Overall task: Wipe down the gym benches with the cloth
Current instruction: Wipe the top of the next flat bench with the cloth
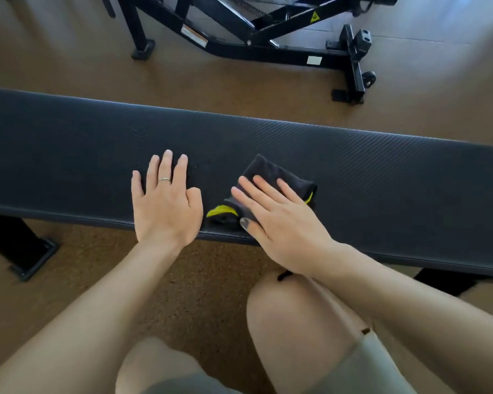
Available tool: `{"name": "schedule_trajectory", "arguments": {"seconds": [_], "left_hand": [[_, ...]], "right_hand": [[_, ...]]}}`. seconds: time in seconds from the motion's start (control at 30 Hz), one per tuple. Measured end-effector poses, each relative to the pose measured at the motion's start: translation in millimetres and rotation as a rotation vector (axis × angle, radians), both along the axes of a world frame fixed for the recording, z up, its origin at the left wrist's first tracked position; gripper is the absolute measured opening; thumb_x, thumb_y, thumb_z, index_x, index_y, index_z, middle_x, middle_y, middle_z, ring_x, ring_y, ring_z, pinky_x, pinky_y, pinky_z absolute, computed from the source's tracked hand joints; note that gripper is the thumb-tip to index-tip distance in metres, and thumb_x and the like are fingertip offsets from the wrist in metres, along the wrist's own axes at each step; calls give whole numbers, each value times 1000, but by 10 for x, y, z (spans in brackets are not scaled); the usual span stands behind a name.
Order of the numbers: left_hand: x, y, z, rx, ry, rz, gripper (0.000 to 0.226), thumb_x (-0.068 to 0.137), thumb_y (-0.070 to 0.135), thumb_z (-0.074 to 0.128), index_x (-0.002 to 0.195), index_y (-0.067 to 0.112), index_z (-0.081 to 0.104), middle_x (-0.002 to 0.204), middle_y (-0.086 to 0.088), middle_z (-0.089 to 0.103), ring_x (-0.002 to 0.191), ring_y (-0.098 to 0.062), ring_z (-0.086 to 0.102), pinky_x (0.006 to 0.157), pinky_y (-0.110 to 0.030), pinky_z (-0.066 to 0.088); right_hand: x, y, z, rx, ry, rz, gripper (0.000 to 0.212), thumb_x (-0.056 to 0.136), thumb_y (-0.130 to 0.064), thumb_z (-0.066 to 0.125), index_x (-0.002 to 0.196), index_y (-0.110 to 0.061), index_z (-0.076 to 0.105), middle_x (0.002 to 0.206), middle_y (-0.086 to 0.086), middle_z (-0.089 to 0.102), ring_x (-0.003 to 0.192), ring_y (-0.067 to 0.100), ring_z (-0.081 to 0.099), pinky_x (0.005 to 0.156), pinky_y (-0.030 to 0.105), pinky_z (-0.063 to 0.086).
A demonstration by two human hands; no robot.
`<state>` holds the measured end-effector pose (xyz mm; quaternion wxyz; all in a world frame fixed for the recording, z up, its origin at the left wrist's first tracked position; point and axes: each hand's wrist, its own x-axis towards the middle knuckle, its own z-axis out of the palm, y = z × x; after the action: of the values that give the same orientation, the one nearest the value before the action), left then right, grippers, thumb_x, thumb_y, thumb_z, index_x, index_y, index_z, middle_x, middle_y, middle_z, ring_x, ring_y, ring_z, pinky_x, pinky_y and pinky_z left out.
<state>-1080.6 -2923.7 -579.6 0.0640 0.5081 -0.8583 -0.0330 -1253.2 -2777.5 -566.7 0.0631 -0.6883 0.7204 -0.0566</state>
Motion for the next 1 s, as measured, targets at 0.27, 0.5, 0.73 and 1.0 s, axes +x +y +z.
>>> {"name": "schedule_trajectory", "arguments": {"seconds": [0.27, 0.5, 0.73, 1.0], "left_hand": [[-3, -2, 5, 42, -7, 13, 70, 96, 42, 10, 163, 26, 17, 172, 0, 11, 159, -20, 2, 128, -50, 1], [-6, 15, 8, 29, -15, 29, 73, 94, 42, 5, 163, 26, 18, 172, 0, 12, 159, -20, 4, 128, -50, 3], [-55, -8, 46, 41, 22, 68, 73, 93, 40, 9, 162, 21, 23, 171, 2, 17, 158, -16, 7, 129, -47, 5], [-60, 20, 92, 87, 33, 89, 72, 92, 37, 13, 162, 26, 24, 171, 6, 15, 158, -12, 5, 129, -43, 1]], "right_hand": [[-866, -731, 22, 26, -29, -187, 56, 111, -45, 27, 165, -29, 17, 172, -6, 13, 159, 15, 6, 129, 42, 6], [-74, -354, -21, -75, 36, -27, 59, 108, -44, 29, 161, -19, 31, 168, 2, 30, 156, 22, 25, 127, 47, 18], [-114, -1264, 16, -6, 16, 168, 57, 110, -45, 29, 163, -25, 24, 171, -3, 22, 159, 19, 12, 128, 48, 11], [-830, -1387, 60, -90, 10, 80, 51, 110, -40, 37, 158, -22, 39, 165, 2, 36, 153, 23, 28, 122, 42, 28]]}}
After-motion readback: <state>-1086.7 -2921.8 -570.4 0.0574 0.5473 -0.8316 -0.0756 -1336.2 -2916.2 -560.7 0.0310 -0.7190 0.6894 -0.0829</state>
